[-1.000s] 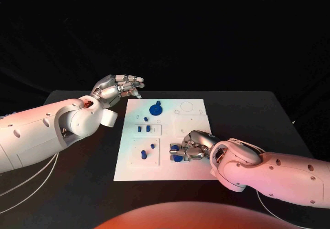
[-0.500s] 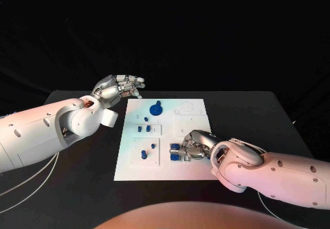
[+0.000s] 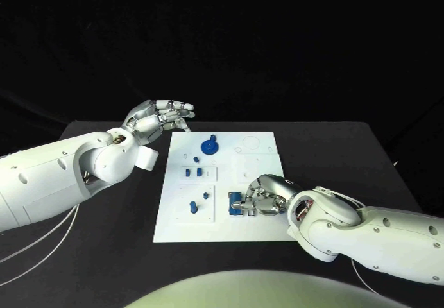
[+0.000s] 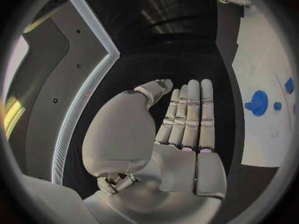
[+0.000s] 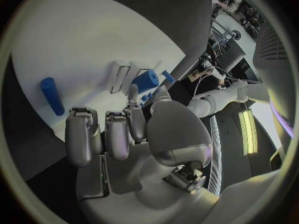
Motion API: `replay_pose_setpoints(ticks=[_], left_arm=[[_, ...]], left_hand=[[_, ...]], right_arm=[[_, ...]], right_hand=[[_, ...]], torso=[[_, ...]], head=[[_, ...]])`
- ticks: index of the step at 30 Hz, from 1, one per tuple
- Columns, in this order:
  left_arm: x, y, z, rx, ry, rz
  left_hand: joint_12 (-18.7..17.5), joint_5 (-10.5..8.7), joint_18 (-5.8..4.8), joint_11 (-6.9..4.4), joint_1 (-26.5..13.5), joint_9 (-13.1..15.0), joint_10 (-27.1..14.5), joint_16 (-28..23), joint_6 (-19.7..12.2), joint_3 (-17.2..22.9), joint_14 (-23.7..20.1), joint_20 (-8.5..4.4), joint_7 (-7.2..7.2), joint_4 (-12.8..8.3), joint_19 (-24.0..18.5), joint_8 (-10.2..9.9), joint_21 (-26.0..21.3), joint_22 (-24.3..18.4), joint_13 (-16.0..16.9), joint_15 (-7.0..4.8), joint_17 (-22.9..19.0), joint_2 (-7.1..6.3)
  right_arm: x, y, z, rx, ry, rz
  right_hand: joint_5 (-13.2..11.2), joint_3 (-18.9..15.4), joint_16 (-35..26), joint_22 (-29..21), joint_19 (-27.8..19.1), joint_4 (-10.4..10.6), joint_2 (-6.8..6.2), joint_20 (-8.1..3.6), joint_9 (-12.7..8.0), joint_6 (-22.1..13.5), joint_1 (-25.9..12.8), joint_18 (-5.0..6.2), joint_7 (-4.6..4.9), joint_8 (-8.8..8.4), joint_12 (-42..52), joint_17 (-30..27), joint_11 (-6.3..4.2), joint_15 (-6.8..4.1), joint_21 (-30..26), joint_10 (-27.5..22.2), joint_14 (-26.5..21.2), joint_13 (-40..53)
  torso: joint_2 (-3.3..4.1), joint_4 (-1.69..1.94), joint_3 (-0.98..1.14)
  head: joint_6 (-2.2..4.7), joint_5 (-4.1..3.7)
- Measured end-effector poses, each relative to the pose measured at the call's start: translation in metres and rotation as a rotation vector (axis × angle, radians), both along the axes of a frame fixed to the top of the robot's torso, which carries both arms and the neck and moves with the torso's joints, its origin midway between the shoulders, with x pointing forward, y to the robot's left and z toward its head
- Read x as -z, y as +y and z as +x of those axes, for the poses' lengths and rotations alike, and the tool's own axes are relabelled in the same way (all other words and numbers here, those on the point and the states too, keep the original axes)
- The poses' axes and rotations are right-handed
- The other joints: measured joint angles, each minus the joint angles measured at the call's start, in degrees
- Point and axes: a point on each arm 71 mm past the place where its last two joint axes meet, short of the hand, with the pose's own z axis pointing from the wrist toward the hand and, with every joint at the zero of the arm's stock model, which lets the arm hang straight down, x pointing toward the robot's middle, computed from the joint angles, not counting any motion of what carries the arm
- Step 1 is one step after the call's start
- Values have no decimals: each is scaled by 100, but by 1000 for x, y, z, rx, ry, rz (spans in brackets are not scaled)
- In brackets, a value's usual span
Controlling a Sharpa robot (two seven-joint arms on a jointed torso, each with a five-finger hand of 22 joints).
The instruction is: Assemble the parts on the task board
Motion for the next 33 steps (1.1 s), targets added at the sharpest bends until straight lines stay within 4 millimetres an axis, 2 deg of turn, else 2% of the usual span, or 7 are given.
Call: replay_pose_setpoints(ticks=[6,14,17,24,27,33], left_arm=[[0,0,0,0,1,1],[0,0,0,0,2,2],[0,0,0,0,3,2],[0,1,0,0,4,3],[1,1,0,-1,5,3],[1,1,0,-1,6,4]], left_hand=[[0,0,0,0,0,0,0,0,0,0,0,0,0,0,0,0,0,0,0,0,0,0],[0,0,0,0,0,0,0,0,0,0,0,0,0,0,0,0,0,0,0,0,0,0],[0,0,0,0,0,0,0,0,0,0,0,0,0,0,0,0,0,0,0,0,0,0],[0,0,0,0,-23,0,0,0,0,0,0,0,0,0,0,0,0,0,0,0,0,23],[0,0,0,0,-23,0,0,0,0,0,0,0,0,0,0,0,0,0,0,0,0,23],[0,0,0,0,-23,0,0,0,0,0,0,0,0,0,0,0,0,0,0,0,0,23]], right_arm=[[0,0,0,-5,-1,-1],[2,0,2,-7,-1,-12],[2,0,3,-9,-4,-16],[0,1,5,-19,-19,-26],[0,1,5,-20,-27,-32],[0,-2,5,-23,-35,-45]], right_hand=[[0,-39,0,0,0,-7,3,0,-6,0,96,0,0,0,1,0,0,0,27,0,0,4],[23,-71,0,-1,0,-7,105,0,-18,0,241,1,0,0,52,-1,-24,0,46,24,0,17],[22,-115,0,-1,0,-19,106,0,-34,0,397,0,0,0,75,-1,-30,1,46,30,0,21],[-49,-268,0,-2,0,-61,-59,0,-83,-20,788,1,-21,0,49,-1,-20,3,46,39,1,162],[-264,-292,0,-2,0,-38,-119,0,-102,-20,880,1,-21,0,47,-1,-19,4,46,40,2,164],[-294,-292,0,-3,0,-39,-142,0,-102,-20,945,1,-20,0,46,-2,-18,5,51,40,2,164]], torso=[[3,5,-1],[5,7,-5],[5,7,-6],[2,3,-7],[-2,1,-8],[-4,-3,-3]], head=[[-8,2],[-24,3],[-28,0],[-52,-7],[-68,-10],[-74,-9]])
